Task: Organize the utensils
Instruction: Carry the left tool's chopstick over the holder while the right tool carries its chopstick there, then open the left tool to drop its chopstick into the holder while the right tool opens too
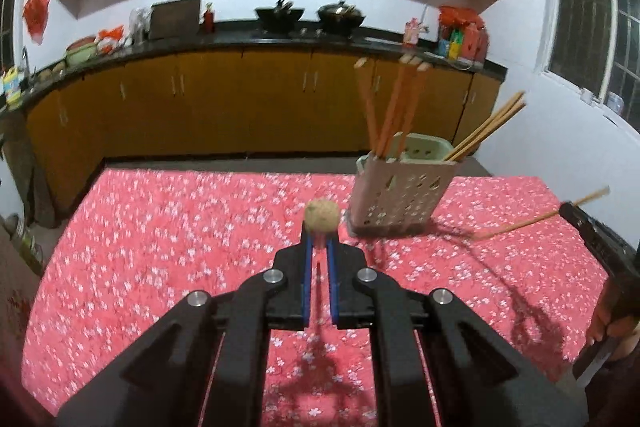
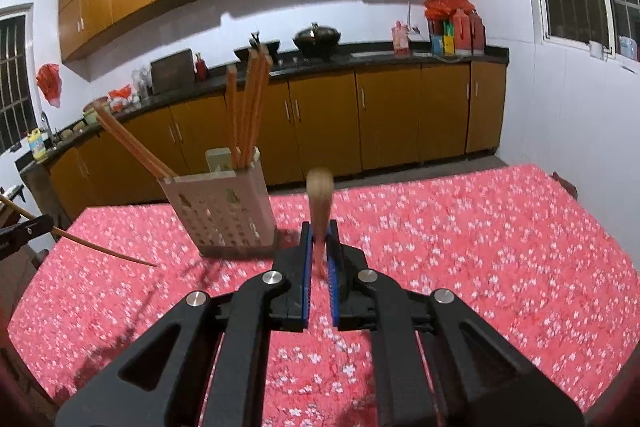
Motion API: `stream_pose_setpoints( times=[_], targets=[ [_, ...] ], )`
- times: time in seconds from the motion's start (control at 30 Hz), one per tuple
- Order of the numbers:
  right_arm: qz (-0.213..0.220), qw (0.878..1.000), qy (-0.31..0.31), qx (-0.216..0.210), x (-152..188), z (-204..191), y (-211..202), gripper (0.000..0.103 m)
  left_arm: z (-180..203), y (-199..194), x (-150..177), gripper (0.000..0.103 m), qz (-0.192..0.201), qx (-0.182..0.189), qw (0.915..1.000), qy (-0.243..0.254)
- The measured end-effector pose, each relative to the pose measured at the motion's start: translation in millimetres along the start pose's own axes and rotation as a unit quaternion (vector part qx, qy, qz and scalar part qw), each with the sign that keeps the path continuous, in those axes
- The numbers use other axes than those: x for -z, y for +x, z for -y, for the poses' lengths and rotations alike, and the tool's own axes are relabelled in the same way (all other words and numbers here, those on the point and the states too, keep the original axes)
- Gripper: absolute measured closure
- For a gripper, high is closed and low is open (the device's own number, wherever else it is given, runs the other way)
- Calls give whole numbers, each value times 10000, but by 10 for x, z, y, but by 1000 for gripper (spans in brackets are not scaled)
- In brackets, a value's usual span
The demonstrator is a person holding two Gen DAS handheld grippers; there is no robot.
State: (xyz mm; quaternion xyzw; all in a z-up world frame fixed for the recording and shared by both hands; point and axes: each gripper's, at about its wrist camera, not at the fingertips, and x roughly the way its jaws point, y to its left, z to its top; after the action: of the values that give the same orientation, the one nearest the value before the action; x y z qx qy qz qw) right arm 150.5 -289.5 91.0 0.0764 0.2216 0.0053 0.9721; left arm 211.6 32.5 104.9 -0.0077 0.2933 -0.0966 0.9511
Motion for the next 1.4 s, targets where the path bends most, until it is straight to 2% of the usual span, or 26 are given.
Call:
stream_pose_setpoints(
  times=[0.23, 0.53, 0.67, 0.77, 0.9, 1.0, 1.13, 1.4],
  targets=[
    [393, 9983, 23, -421, -400, -87, -279, 95, 215, -256, -271, 95, 226, 412, 9983, 350],
    [1248, 9891, -19, -780, -821, -330, -510, 95, 470, -466, -640, 95, 549, 914, 9928, 546],
    [1661, 9830, -90, -782, -981, -475, -478, 95, 585, -539, -857, 95, 834, 952, 9902, 598],
    [1800, 9805, -85, -786, -1066, -553, -344, 95, 692, -513, -1027, 95, 995, 907, 9884, 708],
    [1740, 9816, -97, -784, -1100, -632, -99, 95, 776, -329, -1174, 95, 1071, 693, 9885, 808],
    [1583, 9844, -180, -746, -1070, -689, 68, 95, 785, -112, -1231, 95, 850, 683, 9912, 751],
    [1321, 9886, -234, -681, -994, -706, 299, 95, 756, 169, -1215, 95, 608, 579, 9940, 707],
    [968, 9928, -152, -684, -916, -691, 542, 95, 759, 482, -1135, 95, 420, 629, 9950, 655]
  ],
)
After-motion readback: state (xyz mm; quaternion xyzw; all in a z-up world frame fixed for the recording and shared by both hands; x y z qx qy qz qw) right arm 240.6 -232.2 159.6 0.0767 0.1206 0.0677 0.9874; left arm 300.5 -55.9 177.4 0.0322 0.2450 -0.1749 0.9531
